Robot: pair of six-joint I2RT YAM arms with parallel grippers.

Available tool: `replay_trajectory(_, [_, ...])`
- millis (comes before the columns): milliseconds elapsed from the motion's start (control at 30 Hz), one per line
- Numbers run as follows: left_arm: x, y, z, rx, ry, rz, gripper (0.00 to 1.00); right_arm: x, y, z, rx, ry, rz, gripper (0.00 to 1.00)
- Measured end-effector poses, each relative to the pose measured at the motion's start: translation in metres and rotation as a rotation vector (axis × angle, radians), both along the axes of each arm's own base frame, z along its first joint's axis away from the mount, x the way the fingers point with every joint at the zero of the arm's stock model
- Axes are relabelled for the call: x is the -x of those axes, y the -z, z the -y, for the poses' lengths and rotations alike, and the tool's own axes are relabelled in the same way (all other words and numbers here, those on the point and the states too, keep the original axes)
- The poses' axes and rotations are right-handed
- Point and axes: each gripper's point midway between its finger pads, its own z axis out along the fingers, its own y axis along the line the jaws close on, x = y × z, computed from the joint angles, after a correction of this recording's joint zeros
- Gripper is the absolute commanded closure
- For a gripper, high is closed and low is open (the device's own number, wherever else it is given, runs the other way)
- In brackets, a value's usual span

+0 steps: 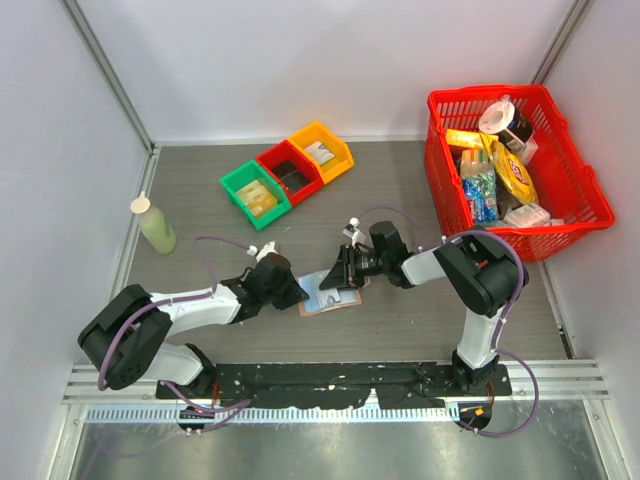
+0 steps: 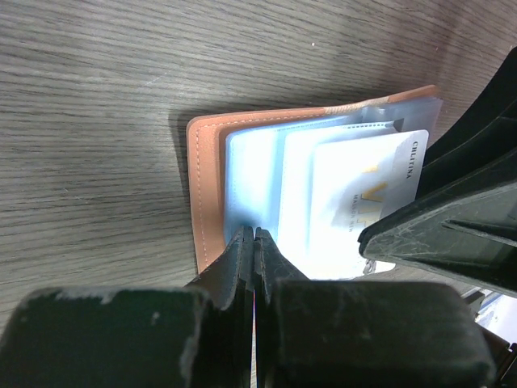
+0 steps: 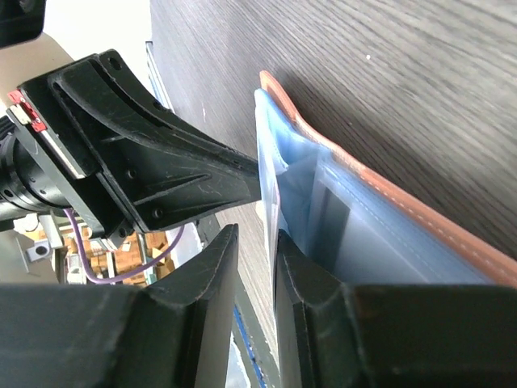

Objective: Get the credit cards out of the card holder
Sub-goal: Remove the credit card from the card holder.

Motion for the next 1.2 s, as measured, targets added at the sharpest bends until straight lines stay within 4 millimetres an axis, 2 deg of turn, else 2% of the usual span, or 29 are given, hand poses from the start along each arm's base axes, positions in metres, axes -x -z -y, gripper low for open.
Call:
replay_trajectory(267, [0.0,-0.001,0.0,0.003,0.001,0.002,1.0,-0.002,0.007,0.013,0.04,0.001,0.018,0.76])
replay_trajectory(633, [0.008,-0.001,-0.009,-0.015,-0.005,-0.006,1.0,-0.001,0.019,0.026,0.087,0.003,0.016,0.95])
replay_trajectory(833, [0.011,-0.01,-0.012,-0.017,0.016,0.011,0.92,0.0,0.02,0.027,0.092,-0.002,0.018,0.99])
replay_trajectory(967, [0.005,-0.031,-0.005,0.017,0.044,0.067,0.91,0.001,0.019,0.028,0.097,-0.006,0.022,0.99])
replay_trajectory(1067, [-0.002,-0.043,0.006,0.031,0.078,0.1,0.96,0.001,0.019,0.029,0.103,-0.007,0.029,0.99])
replay_trajectory(1200, [-0.011,-0.037,0.02,0.018,0.126,0.097,1.0,0.001,0.02,0.03,0.11,-0.007,0.03,0.99])
